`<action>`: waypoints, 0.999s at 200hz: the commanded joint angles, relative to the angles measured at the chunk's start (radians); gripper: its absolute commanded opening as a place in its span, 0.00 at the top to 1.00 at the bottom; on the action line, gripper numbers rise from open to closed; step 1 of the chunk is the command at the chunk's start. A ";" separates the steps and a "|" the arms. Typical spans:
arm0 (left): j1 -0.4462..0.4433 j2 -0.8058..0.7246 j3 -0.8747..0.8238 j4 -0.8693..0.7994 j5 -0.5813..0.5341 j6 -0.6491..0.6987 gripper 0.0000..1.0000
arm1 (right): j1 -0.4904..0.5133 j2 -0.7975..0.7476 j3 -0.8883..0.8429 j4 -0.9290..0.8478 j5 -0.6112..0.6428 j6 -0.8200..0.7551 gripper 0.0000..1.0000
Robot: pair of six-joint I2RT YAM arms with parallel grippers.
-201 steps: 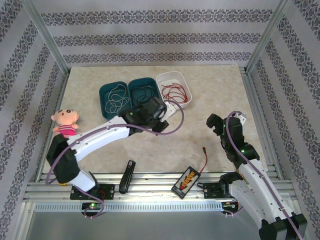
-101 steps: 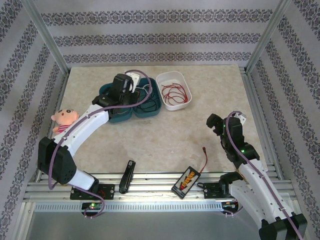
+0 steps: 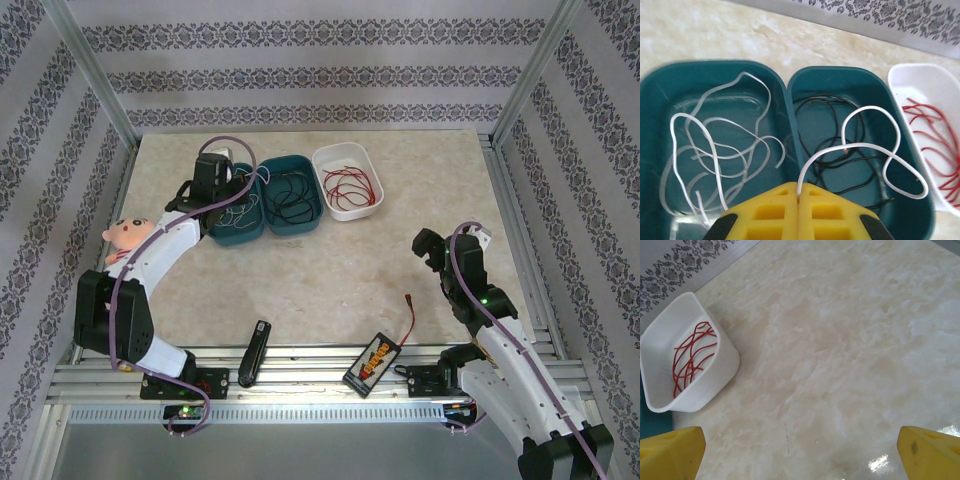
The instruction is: Untangle the cables
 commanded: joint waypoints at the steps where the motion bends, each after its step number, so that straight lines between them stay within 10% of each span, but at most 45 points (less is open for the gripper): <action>1: 0.045 0.035 -0.055 0.151 0.077 -0.249 1.00 | -0.011 -0.004 -0.017 0.007 -0.009 0.017 0.02; 140: 0.119 0.150 -0.081 0.139 -0.064 -0.495 0.83 | -0.016 -0.015 -0.036 0.009 -0.008 0.022 0.02; 200: 0.119 -0.020 -0.091 0.128 -0.102 -0.334 0.27 | -0.021 -0.015 -0.014 -0.008 0.010 0.001 0.02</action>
